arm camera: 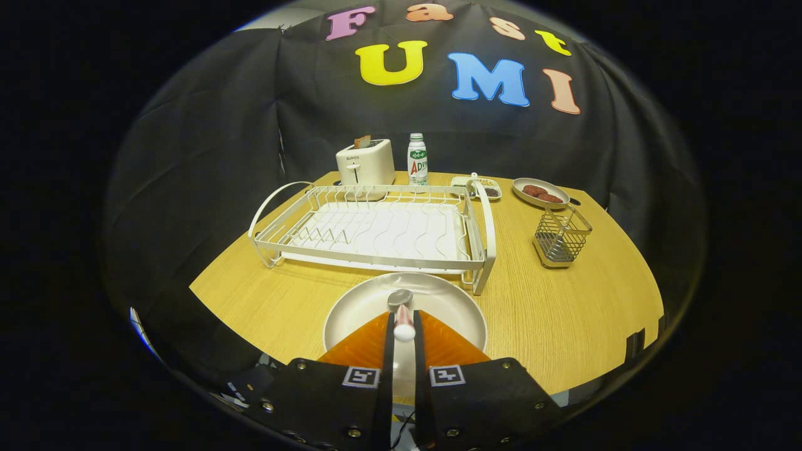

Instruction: Take the plate from the dish rack, then take the spoon from the basket and place it into the plate.

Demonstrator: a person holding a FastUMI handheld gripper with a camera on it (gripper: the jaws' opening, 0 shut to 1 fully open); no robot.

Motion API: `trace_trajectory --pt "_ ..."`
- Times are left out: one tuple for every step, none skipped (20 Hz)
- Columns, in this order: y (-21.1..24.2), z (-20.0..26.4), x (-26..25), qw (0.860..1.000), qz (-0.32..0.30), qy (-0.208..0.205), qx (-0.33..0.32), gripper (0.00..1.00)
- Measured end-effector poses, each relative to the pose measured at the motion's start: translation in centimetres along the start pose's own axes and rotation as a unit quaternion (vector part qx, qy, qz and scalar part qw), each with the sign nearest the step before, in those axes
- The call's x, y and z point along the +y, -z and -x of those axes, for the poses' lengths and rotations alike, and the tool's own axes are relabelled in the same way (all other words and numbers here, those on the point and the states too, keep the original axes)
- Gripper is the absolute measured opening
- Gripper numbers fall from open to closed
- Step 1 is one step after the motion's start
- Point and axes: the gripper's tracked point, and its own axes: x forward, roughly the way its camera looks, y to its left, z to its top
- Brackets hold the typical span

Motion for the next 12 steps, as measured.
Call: trace_trajectory --pt "-0.2 0.0 -0.1 1.000 0.001 0.000 -0.001 0.15" --pt "-0.2 0.0 -0.1 1.000 0.002 0.002 -0.001 0.15" --pt "-0.3 0.0 -0.2 1.000 0.003 0.002 -0.002 0.20" --pt "-0.4 0.0 -0.1 1.000 0.004 0.002 -0.004 0.20" --pt "-0.5 -0.1 -0.1 1.000 0.005 0.002 -0.005 0.20" --pt "-0.6 -0.1 -0.1 1.000 0.006 0.002 -0.005 0.20" --pt "-0.8 -0.1 -0.1 1.000 0.006 0.002 -0.007 0.20" --pt "-0.9 -0.2 -0.1 1.000 0.006 0.002 -0.007 0.20" --pt "-1.1 -0.2 -0.2 1.000 0.007 0.002 -0.009 0.20" --pt "-1.2 0.0 -0.1 1.000 0.008 0.002 -0.011 0.20" --pt "-1.7 0.1 -0.2 1.000 0.010 0.003 -0.016 0.20" --pt "-2.2 0.4 -0.2 1.000 0.012 0.004 -0.023 0.20"
